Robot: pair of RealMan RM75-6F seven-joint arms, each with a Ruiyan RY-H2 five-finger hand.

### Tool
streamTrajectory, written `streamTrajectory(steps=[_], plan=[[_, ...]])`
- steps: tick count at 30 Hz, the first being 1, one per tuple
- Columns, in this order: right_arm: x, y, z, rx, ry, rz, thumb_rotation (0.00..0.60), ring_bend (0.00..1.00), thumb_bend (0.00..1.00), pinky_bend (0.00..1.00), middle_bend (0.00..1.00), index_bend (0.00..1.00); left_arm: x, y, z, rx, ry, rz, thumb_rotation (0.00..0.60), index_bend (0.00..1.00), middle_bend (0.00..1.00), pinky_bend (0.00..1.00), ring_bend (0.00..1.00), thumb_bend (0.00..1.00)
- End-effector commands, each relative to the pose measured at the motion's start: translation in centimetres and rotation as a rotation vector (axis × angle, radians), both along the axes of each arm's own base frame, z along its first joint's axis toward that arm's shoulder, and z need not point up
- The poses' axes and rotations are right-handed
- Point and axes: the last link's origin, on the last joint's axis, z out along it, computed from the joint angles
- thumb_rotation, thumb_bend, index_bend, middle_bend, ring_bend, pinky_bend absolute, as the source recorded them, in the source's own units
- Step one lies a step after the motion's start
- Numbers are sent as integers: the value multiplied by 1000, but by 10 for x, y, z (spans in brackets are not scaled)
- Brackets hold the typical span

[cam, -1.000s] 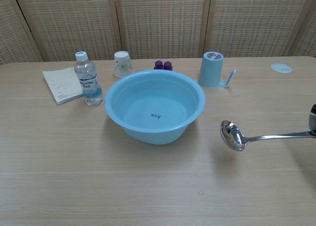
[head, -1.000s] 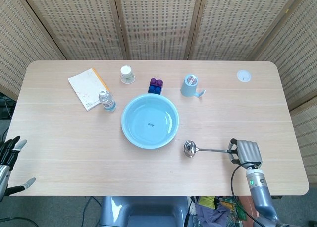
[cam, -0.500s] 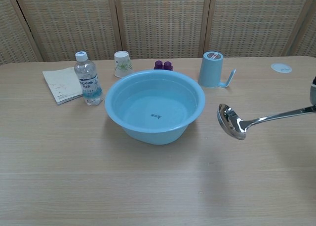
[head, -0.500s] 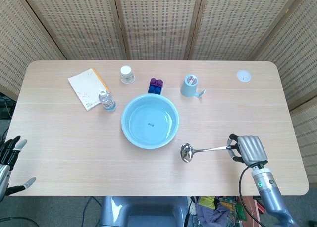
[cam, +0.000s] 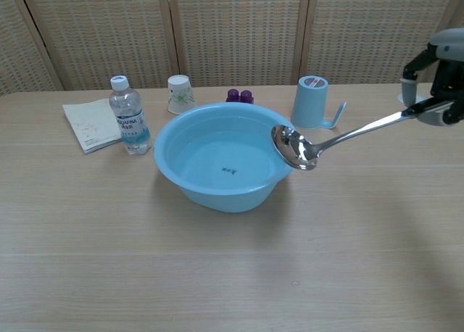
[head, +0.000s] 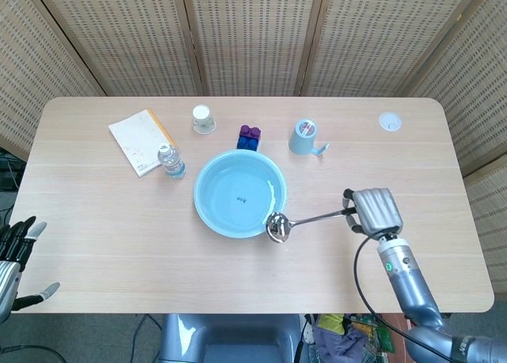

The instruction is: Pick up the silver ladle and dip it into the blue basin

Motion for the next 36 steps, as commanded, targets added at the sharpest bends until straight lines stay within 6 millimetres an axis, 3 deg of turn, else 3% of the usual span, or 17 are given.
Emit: streamTrajectory(steps=[1, 8, 11, 26, 36], plan=[[55, -28, -14, 19, 30, 20, 600, 934, 718, 1000, 917, 711, -1, 3, -1, 1, 5, 8, 600, 0, 0, 0, 0, 0], [98, -61, -40, -4, 104, -2, 600, 934, 718, 1000, 917, 711, -6, 12, 3, 21, -6, 47, 600, 0, 0, 0, 0, 0], [106, -73, -56, -25, 168, -6, 600, 934, 718, 1000, 917, 711, -9, 15, 4, 28, -10, 62, 600, 0, 0, 0, 0, 0], [110, -109, -97, -163, 373, -10, 600, 934, 718, 1000, 918, 712, -14, 24, 8, 26, -32, 89, 600, 0, 0, 0, 0, 0], [106, -113, -123, -250, 516, 59, 600, 935, 720, 1000, 921, 715, -16, 27, 11, 24, -48, 102, 600, 0, 0, 0, 0, 0]])
